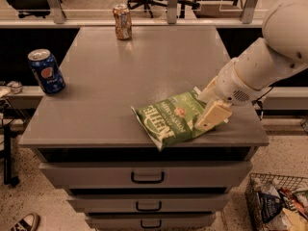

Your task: Move green jalapeno chip bag near pepsi can

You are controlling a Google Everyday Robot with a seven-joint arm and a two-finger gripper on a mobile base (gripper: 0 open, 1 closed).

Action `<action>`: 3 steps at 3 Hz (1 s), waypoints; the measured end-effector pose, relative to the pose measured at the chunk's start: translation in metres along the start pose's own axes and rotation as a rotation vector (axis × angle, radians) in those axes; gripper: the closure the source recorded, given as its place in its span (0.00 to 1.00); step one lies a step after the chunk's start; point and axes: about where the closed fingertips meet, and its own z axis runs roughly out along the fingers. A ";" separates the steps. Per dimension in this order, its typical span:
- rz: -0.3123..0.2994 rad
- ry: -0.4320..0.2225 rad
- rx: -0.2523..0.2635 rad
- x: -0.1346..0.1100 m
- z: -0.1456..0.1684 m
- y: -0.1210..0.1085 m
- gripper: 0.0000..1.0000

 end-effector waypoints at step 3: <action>0.085 0.033 0.210 -0.007 -0.062 -0.056 1.00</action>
Offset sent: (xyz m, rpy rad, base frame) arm 0.0446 -0.0323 0.0647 -0.0555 -0.1260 -0.1681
